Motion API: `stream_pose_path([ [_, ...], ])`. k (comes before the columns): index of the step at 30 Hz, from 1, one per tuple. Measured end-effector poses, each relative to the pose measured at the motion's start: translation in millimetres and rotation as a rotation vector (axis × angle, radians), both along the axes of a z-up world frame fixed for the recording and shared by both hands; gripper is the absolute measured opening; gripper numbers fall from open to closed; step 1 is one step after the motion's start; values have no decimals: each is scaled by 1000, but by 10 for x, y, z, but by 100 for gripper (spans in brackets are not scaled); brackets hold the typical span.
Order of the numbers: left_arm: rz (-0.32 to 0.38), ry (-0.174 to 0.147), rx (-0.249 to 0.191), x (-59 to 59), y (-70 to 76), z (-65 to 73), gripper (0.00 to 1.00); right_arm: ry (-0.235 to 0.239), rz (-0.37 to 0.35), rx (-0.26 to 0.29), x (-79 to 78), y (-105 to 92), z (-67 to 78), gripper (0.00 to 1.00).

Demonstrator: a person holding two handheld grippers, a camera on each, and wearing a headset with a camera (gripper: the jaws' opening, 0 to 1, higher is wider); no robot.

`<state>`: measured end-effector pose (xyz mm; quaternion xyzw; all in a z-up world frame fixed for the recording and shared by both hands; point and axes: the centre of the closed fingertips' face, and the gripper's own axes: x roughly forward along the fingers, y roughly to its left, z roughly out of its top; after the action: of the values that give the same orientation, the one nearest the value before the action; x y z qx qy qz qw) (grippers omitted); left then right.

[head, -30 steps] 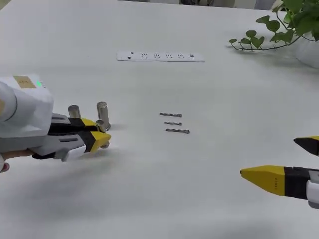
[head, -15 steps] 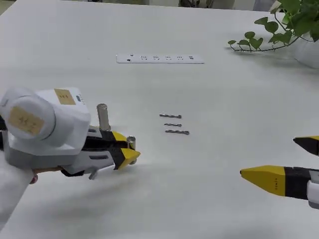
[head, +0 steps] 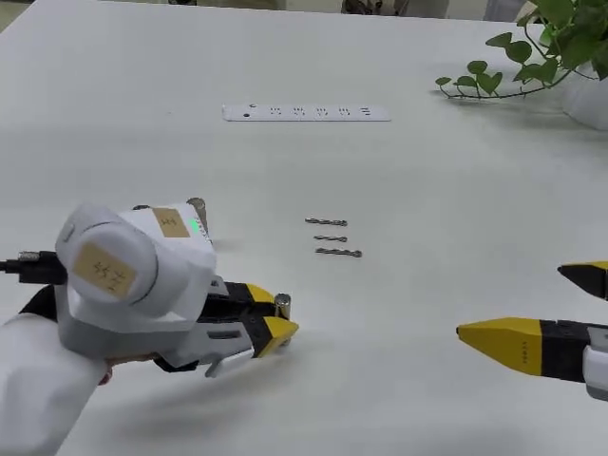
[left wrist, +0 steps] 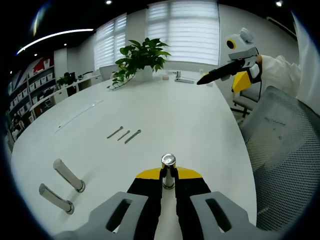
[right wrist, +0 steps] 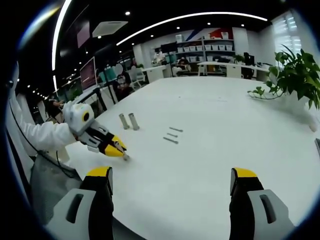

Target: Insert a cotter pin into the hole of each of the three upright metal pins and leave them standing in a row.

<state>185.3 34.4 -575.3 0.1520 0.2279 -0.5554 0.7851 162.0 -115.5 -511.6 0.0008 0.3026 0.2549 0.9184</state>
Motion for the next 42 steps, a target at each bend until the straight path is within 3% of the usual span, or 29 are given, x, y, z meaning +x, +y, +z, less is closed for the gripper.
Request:
stream_pose_path([
  [9, 1, 43, -25, -22, -64, -50, 5, 3, -1, -1, -6, -11, -10, 96],
  [14, -2, 29, -32, 2, -101, -29, 5, 3, -1, -2, -11, -4, -9, 96],
  [18, -20, 18, -12, -2, -110, -54, 5, 0, 1, -2, 0, -1, 4, 96],
  [26, -11, 32, -18, -20, -119, -69, 5, 4, 7, -5, 5, 6, -10, 96],
  [30, -15, 25, -3, -24, -118, -99, 5, 5, 13, -4, 11, 23, -14, 96],
  [42, -22, 24, -12, -34, -141, -87, 6, -7, 17, -5, 26, 32, 21, 96],
])
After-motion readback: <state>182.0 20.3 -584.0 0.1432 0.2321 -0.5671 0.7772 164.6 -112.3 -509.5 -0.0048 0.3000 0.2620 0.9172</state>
